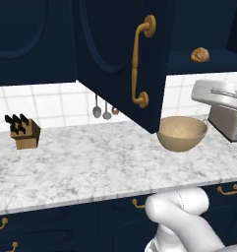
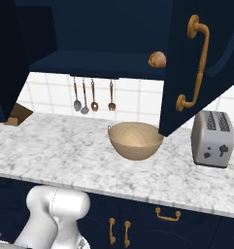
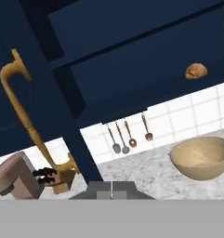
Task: Open the cabinet, pick up the bread from the cabinet and place it in the basket. Then move the basket to the dining counter.
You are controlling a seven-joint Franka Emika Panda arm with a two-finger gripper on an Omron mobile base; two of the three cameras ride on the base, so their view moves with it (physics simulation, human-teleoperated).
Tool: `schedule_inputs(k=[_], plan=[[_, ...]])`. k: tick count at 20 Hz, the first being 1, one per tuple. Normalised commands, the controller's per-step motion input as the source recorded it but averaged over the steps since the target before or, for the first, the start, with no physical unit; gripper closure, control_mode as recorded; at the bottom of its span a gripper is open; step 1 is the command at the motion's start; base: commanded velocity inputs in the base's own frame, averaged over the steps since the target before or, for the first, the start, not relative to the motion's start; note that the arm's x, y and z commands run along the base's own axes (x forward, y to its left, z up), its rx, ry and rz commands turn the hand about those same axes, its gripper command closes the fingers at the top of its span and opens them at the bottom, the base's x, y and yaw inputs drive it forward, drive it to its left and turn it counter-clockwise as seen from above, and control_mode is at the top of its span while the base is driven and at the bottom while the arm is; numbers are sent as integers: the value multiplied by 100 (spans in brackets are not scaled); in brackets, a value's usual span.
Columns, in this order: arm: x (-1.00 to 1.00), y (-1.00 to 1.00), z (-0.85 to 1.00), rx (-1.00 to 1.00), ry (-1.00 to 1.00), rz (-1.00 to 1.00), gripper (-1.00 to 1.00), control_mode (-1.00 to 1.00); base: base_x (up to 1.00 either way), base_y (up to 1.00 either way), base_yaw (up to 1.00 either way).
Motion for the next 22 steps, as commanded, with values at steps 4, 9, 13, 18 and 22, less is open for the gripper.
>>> schedule_inputs(k=[4, 9, 13, 18, 22], plan=[[49, -100, 0, 0, 11, 9, 100, -100, 0, 0, 0], [72, -100, 2, -5, 15, 0, 100, -100, 0, 0, 0], [82, -82, 0, -7, 17, -1, 100, -100, 0, 0, 0], [94, -10, 0, -3, 4, -1, 100, -100, 0, 0, 0], [95, -16, -2, -1, 0, 0, -100, -100, 0, 0, 0]])
